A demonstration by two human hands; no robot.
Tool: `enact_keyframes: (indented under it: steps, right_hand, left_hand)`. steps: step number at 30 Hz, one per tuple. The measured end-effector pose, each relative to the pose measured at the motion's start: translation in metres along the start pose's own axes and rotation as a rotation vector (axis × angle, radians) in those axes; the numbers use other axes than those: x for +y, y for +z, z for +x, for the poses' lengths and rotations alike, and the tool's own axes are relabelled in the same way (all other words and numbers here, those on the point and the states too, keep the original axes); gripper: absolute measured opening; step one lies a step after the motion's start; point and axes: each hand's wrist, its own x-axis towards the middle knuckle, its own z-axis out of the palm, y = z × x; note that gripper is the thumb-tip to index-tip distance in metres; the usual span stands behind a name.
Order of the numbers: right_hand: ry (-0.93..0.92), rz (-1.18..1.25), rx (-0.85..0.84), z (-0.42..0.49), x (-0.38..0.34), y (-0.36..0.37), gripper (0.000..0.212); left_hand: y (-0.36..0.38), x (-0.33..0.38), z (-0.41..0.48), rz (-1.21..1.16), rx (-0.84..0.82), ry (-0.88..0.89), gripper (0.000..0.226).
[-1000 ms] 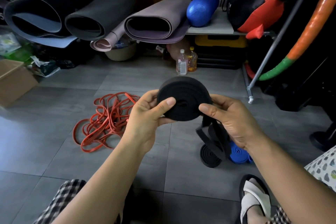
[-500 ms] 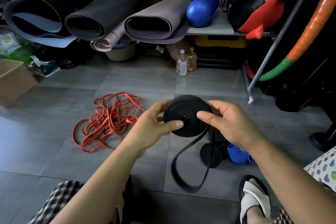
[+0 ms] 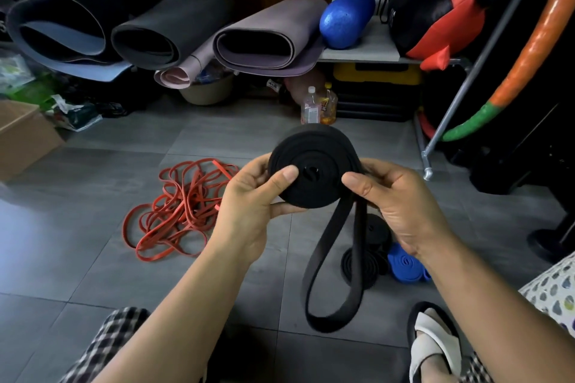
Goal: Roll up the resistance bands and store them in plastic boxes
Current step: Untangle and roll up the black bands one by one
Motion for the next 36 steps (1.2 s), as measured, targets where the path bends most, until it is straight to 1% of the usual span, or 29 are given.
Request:
enact_keyframes:
  steps: [5,8,10,12,13,14,15,17,19,21,22,24,26,30,33,36]
  right_hand:
    - [0.021,0.127,0.105,0.002,0.016,0.013,0.026]
    - [0.085,0.132,0.101,0.005,0.017,0.008,0.029]
    - [0.095,0.081,0.071,0.007,0.014,0.001,0.03]
    - [0.087,0.024,0.037,0.007,0.011,-0.004,0.023]
    - [0.077,-0.037,0.01,0.007,0.01,-0.006,0.02]
    - [0.068,-0.12,-0.02,0.006,0.009,-0.007,0.021]
    - [0.06,-0.207,-0.054,0.006,0.009,-0.007,0.024]
    - [0.057,-0.294,-0.097,0.004,0.009,-0.006,0.027]
    - [0.047,-0.259,-0.083,0.004,0.008,-0.005,0.027]
    - [0.028,-0.18,-0.042,0.004,0.005,-0.005,0.024]
    - [0.026,-0.14,-0.027,0.004,0.004,-0.005,0.023]
    - [0.037,-0.067,-0.002,0.004,0.005,-0.003,0.026]
    - [0.049,-0.004,0.053,0.003,0.008,0.001,0.027]
    - [0.069,0.213,0.137,0.002,0.013,0.012,0.027]
    - [0.098,0.26,0.138,0.003,0.013,0.012,0.029]
    - [0.113,0.236,0.121,0.005,0.009,0.004,0.024]
  left_hand:
    - [0.011,-0.016,-0.002,-0.297,0.046,-0.128,0.038]
    - [0.011,-0.02,-0.004,-0.36,0.029,-0.216,0.037]
    - [0.006,-0.016,-0.002,-0.246,-0.014,-0.263,0.033]
    - [-0.005,-0.009,0.004,0.079,-0.042,-0.222,0.033]
    - [-0.011,-0.005,0.006,0.254,-0.054,-0.177,0.035]
    - [-0.015,-0.003,0.008,0.376,-0.07,-0.136,0.038]
    - [-0.017,-0.001,0.008,0.442,-0.089,-0.109,0.038]
    - [-0.016,0.001,0.007,0.47,-0.111,-0.088,0.027]
    - [-0.014,0.0,0.005,0.436,-0.088,-0.065,0.021]
    - [-0.013,0.001,0.004,0.35,-0.057,-0.05,0.018]
    - [-0.012,0.002,0.004,0.275,-0.043,-0.052,0.019]
    - [-0.01,0.004,0.004,0.13,-0.014,-0.058,0.028]
    - [-0.007,0.002,0.003,0.047,0.019,-0.06,0.035]
    - [0.002,-0.008,-0.002,-0.112,0.066,-0.148,0.033]
    - [0.007,-0.013,-0.006,-0.185,0.062,-0.201,0.027]
    - [0.003,-0.014,-0.005,-0.194,-0.02,-0.256,0.032]
